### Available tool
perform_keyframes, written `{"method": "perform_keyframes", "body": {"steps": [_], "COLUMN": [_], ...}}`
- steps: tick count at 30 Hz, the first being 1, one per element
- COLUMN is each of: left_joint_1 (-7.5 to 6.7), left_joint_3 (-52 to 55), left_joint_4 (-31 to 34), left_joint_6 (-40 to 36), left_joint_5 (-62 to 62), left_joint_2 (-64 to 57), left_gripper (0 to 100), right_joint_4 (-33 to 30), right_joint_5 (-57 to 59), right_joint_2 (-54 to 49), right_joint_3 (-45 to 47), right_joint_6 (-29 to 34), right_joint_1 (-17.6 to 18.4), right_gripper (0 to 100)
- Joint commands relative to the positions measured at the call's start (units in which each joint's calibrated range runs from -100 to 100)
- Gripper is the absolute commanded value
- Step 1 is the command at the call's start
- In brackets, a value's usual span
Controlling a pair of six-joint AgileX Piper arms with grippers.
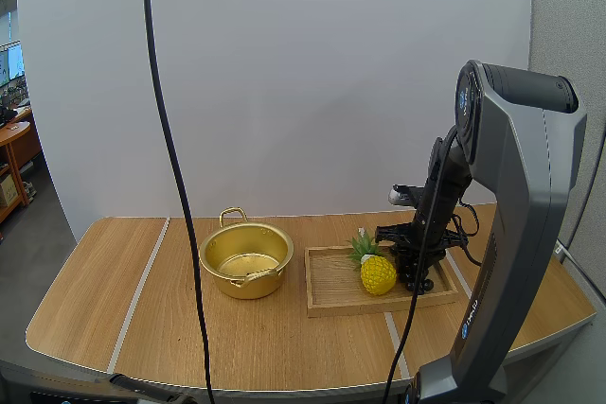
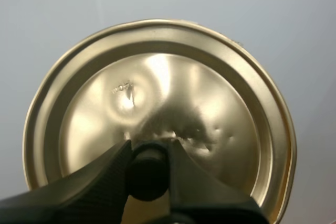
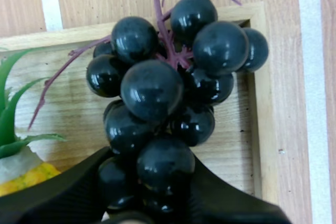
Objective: Open the pot, put the grape inside, and close it
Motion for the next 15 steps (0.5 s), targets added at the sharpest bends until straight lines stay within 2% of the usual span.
{"method": "perform_keyframes", "body": {"steps": [1,7,15], "left_joint_1": [-0.05,-0.05,-0.05], "left_joint_3": [-0.4,-0.4,-0.4], "left_joint_4": [0.4,0.4,0.4], "left_joint_6": [-0.1,-0.1,-0.1], "left_joint_5": [-2.0,-2.0,-2.0], "left_joint_2": [-0.2,-0.2,-0.2], "left_gripper": [0,0,0], "right_joint_4": [-2.3,-2.3,-2.3], "right_joint_5": [-1.1,0.2,0.9], "right_joint_2": [0.1,-1.6,-12.5], "right_joint_3": [0.2,-0.8,-1.0], "right_joint_6": [-0.2,-0.2,-0.2], "right_joint_1": [-0.2,-0.2,-0.2], "right_gripper": [0,0,0]}}
